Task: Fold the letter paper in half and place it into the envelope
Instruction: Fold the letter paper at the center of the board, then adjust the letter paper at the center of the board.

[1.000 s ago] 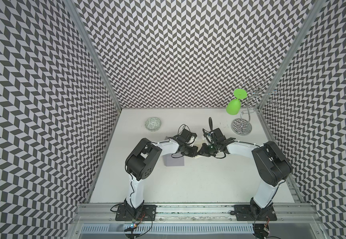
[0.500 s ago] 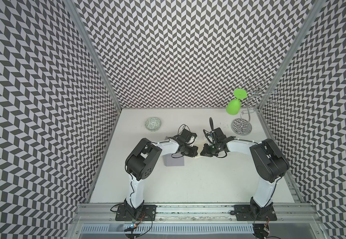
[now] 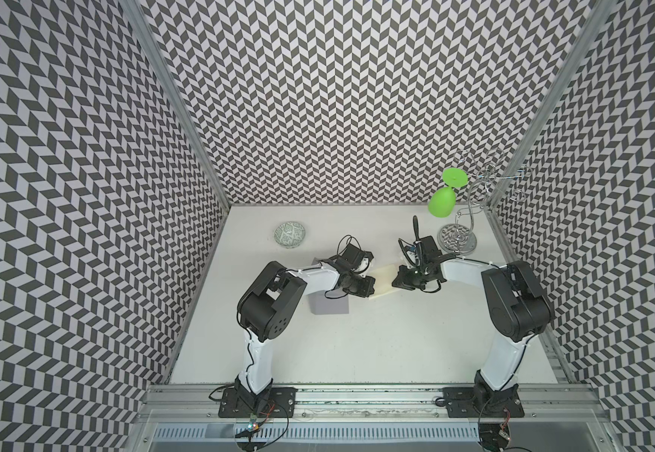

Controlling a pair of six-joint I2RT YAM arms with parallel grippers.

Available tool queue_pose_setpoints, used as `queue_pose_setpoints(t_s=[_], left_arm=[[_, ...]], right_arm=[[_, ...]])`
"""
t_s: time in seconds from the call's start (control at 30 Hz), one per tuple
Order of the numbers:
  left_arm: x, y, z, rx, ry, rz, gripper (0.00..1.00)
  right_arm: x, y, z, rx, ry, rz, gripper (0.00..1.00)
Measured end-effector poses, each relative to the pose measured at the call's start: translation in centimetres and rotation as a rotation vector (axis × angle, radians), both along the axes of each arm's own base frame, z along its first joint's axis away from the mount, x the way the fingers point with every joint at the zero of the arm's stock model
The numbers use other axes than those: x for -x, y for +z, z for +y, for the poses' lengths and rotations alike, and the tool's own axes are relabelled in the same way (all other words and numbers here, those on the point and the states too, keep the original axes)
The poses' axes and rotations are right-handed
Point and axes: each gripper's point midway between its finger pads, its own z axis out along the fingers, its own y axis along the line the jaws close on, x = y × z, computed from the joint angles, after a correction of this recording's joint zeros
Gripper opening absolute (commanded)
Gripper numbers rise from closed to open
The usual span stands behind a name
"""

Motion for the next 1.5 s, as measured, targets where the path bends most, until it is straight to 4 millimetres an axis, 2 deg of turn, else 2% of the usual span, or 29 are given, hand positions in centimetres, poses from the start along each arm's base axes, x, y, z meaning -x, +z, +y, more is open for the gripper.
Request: queue_pose_setpoints(t_s=[0.2, 0.3, 0.4, 0.5, 0.57, 0.63, 0.77, 0.87, 0.9, 0.97, 1.1, 1.2, 1.37, 1.5], left_arm=[[0.0, 0.0, 0.0, -0.004, -0.002, -0.005, 0.01], [0.0, 0.1, 0.0, -0.007, -0.003, -0.003, 0.11], [0.1, 0.6, -0.1, -0.016, -0.007, 0.01, 0.26], [0.2, 1.6, -0.3, -0.027, -0.017, 0.02, 0.39], [-0.7, 3.3, -0.9, -0.013, -0.014, 0.0, 0.45], [-2.0, 5.5, -1.8, 0.013, -0.017, -0.055, 0.46], [-5.2, 10.2, -3.4, 0.065, -0.011, -0.191, 0.46], [-7.7, 11.7, -4.3, 0.069, -0.006, -0.272, 0.46], [-8.3, 11.5, -4.5, 0.063, -0.005, -0.288, 0.45], [-9.8, 10.1, -4.7, 0.033, -0.003, -0.305, 0.44], [-11.1, 5.0, -4.0, -0.049, -0.005, -0.272, 0.42], [-11.4, 1.7, -3.2, -0.107, -0.011, -0.242, 0.42], [-12.9, 1.9, -2.7, -0.134, -0.019, -0.289, 0.42], [-12.7, 1.2, -2.2, -0.166, -0.04, -0.28, 0.42]], right_arm=[[-0.4, -0.1, -0.8, 0.025, -0.003, -0.012, 0.0], [-0.6, 0.0, -1.4, 0.061, -0.009, -0.02, 0.0], [-0.9, 0.2, -2.5, 0.129, -0.029, -0.031, 0.11], [-0.9, 0.7, -3.8, 0.196, -0.048, -0.039, 0.27], [-0.7, 1.4, -4.4, 0.222, -0.054, -0.046, 0.35], [-0.6, 2.5, -4.5, 0.222, -0.053, -0.062, 0.42], [-0.5, 3.9, -4.1, 0.184, -0.043, -0.082, 0.48], [0.9, 3.4, -3.6, 0.142, -0.026, -0.055, 0.49], [1.6, 3.1, -3.5, 0.129, -0.021, -0.036, 0.49], [3.4, 2.2, -3.3, 0.101, -0.013, 0.013, 0.49], [6.0, 1.1, -2.9, 0.043, -0.015, 0.092, 0.52], [6.7, 1.3, -2.3, -0.012, -0.031, 0.105, 0.57], [7.4, 1.6, -1.4, -0.105, -0.075, 0.126, 0.62], [6.8, 1.7, -1.3, -0.143, -0.132, 0.136, 0.63]])
